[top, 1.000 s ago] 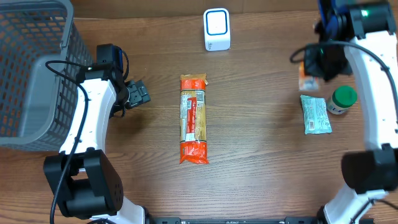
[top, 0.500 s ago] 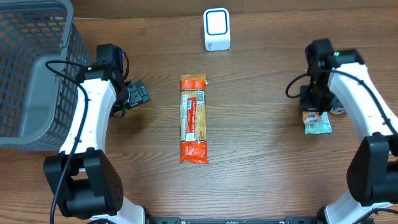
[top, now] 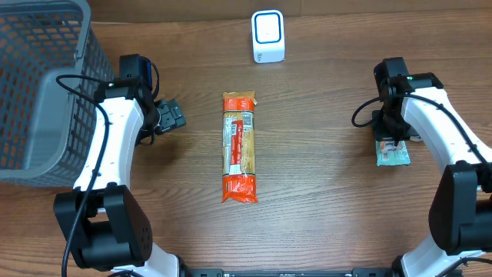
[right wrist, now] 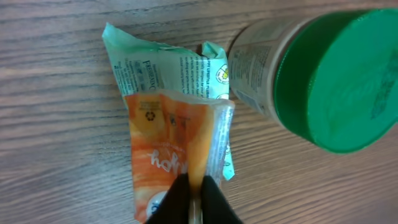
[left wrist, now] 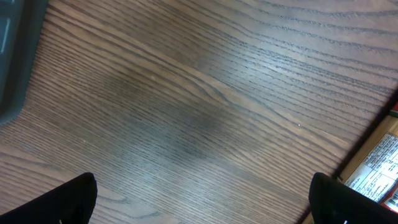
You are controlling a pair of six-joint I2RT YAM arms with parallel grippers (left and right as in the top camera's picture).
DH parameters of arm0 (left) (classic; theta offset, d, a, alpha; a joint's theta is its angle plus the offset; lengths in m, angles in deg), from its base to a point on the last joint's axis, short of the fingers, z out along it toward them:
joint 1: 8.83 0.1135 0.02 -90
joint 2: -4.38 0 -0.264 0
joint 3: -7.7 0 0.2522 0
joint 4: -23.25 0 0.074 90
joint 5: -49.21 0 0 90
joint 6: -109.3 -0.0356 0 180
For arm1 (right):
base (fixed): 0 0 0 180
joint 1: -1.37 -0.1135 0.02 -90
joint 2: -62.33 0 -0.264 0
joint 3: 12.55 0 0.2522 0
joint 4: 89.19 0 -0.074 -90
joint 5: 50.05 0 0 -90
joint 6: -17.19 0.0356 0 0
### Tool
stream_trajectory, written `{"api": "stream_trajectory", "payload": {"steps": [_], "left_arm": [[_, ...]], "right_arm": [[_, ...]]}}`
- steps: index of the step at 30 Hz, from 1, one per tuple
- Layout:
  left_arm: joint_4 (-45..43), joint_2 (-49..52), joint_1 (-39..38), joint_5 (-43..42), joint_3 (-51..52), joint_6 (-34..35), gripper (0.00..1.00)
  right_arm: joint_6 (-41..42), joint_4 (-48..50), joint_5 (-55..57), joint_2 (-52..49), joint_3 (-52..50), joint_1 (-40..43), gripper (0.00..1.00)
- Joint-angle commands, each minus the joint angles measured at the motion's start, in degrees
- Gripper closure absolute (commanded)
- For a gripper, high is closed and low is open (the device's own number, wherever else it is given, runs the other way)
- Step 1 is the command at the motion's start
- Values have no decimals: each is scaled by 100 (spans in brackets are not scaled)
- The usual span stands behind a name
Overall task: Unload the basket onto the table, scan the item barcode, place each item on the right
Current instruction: 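Carry the small orange pack right and set it on the teal pack, then move the right gripper left to the spaghetti pack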
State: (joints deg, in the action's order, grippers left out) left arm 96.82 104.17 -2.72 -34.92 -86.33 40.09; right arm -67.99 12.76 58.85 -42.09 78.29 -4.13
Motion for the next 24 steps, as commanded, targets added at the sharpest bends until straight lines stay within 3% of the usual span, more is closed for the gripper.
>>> {"api": "stream_trajectory", "payload": {"steps": [1,4,9,14,18,24], "left_arm": [[-11,-13,-13,50,-44,-68,0],[-9,-13,-13,50,-44,-68,0],[-11,-13,-13,50,-44,-68,0],[-9,-13,-13,50,-44,-68,0],[-11,-13,-13,52,-46,-68,0],[-11,-13,-13,50,-44,-68,0]], "right_arm": [[-20,17,118,24,-22,11,76],[-17,17,118,24,-22,11,64],[-7,129,-68,24,-22,11,57],[155,507,-2055,24,-22,-2,48],[374,654,-3884,24,-22,-20,48],[1185,1141,-4878,24,-22,-505,48]]}}
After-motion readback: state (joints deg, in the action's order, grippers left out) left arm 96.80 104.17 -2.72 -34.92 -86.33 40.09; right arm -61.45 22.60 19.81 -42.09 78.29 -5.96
